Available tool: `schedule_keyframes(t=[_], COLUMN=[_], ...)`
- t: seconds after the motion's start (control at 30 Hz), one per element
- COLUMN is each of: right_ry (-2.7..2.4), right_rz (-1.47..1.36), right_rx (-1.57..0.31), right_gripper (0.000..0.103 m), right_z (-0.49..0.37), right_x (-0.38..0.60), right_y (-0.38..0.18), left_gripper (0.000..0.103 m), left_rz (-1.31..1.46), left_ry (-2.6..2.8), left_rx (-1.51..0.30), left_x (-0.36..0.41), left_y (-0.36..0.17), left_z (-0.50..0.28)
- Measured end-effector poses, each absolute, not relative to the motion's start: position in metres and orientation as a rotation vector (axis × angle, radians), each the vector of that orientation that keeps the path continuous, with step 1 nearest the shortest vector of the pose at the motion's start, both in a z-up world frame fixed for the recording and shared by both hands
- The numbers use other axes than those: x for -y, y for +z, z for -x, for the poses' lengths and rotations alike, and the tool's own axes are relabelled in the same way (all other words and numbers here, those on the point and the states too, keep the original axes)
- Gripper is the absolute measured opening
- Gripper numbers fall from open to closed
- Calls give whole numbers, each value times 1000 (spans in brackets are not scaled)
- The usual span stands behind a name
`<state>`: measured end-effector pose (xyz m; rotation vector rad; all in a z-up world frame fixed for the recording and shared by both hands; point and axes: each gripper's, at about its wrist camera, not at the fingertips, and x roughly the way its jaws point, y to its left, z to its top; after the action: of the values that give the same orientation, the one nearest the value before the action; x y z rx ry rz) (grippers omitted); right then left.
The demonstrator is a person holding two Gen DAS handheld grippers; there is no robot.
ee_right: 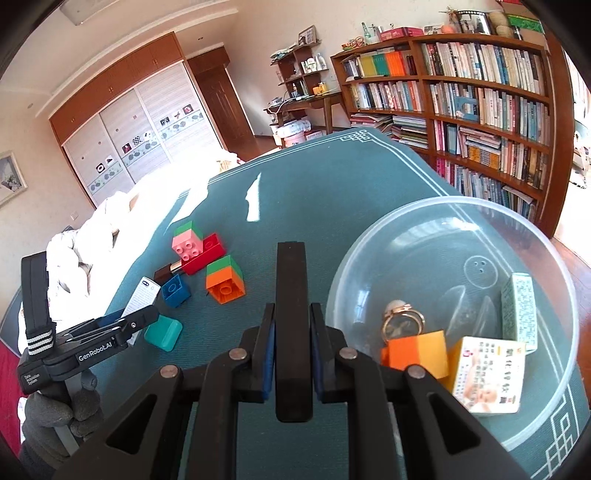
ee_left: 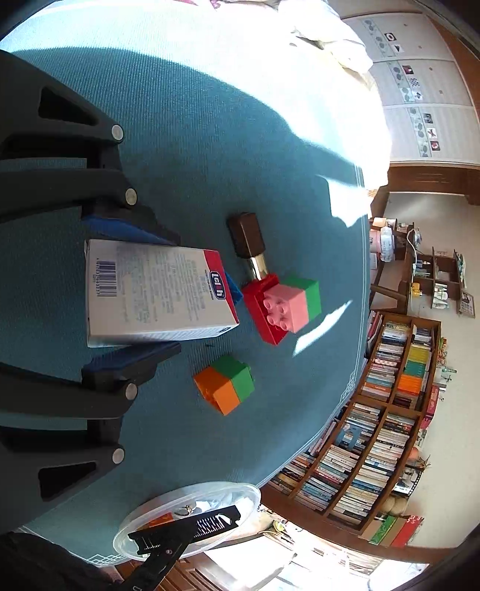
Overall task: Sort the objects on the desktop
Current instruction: 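Carry the medicine box with the left gripper and the comb with the right into the bowl, releasing both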
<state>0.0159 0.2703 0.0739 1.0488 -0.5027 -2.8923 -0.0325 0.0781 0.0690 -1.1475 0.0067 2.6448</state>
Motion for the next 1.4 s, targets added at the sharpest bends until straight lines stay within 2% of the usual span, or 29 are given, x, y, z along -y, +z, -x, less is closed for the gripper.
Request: schedule_keyframes(t=[0.2, 0.6, 0.8, 0.9, 1.03, 1.4], right_ry=[-2979, -3126, -3180, -3189, -3187, -3155], right_rz=[-1034, -1062, -1081, -1096, -1102, -1075], right_rx=[540, 644, 664, 671, 687, 646], right_gripper=[19, 19, 22, 22, 22, 22], right_z=[-22, -30, -33, -35, -35, -33], right_x=[-305, -371, -386, -388, -388, -362], right_y=[77, 75, 73, 71, 69, 73], left_gripper=[53, 53, 56, 62, 64, 64], left_rz=[1027, 942, 998, 1048, 1039, 964], left_ry=[2571, 2336, 2192, 2140, 2148, 2336], left_rx=[-64, -120, -46, 19, 38, -155], left_x=[-128, -242, -284, -291, -289, -259], left_y=[93, 104, 95, 90, 91, 92], left_z=[24, 25, 43, 46, 43, 22])
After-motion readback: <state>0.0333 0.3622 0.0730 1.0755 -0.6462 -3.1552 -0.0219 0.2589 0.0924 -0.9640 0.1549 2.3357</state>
